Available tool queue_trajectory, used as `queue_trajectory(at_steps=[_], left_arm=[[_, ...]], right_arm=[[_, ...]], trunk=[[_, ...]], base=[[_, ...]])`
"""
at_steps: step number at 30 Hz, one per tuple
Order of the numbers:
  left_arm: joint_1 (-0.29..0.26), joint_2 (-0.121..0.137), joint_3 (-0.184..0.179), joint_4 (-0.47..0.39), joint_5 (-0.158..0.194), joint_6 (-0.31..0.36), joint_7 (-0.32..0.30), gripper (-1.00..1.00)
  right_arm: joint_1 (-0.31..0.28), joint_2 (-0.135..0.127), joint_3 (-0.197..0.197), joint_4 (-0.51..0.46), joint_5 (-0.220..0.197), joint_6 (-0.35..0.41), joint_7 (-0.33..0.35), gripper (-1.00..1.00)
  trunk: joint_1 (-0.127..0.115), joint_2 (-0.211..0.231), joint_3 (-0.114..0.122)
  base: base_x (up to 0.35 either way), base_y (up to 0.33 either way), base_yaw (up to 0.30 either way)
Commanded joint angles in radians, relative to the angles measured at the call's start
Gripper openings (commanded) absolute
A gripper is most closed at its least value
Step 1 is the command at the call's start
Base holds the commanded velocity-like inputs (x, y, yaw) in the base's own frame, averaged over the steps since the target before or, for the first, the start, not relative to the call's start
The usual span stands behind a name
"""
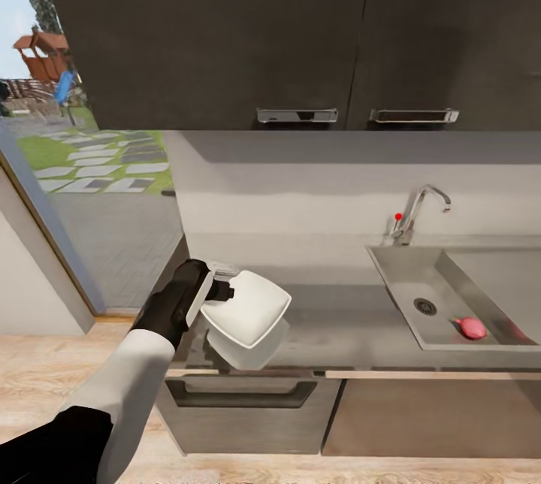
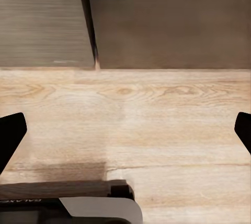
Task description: In the kitchen, take the Vidalia onion out of the sink, dice it on the chopping board with the paring knife, put the diced onion into the bowl on the countertop, then place both the paring knife and the chopping board into the sink.
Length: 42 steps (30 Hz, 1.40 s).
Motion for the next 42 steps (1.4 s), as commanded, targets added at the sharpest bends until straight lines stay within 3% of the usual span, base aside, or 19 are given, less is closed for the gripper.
queue_trajectory(at_steps=[1, 27, 42], left_arm=[[-0.001, 0.000, -0.002, 0.002, 0.002, 0.004, 0.005, 1.00], [-0.001, 0.007, 0.007, 0.003, 0.001, 0.005, 0.004, 1.00], [-0.001, 0.024, 0.008, 0.004, 0.001, 0.005, -0.056, 1.00]], right_arm=[[-0.001, 0.000, 0.001, 0.000, 0.000, -0.003, -0.003, 1.00], [-0.001, 0.000, 0.001, 0.000, 0.000, -0.003, -0.003, 1.00], [-0.001, 0.000, 0.001, 0.000, 0.000, -0.003, -0.003, 1.00]], trunk=[[0.001, -0.002, -0.003], [0.001, -0.002, -0.038], [0.001, -0.002, -0.050]], base=[[0.000, 0.000, 0.000], [0.000, 0.000, 0.000], [0.000, 0.000, 0.000]])
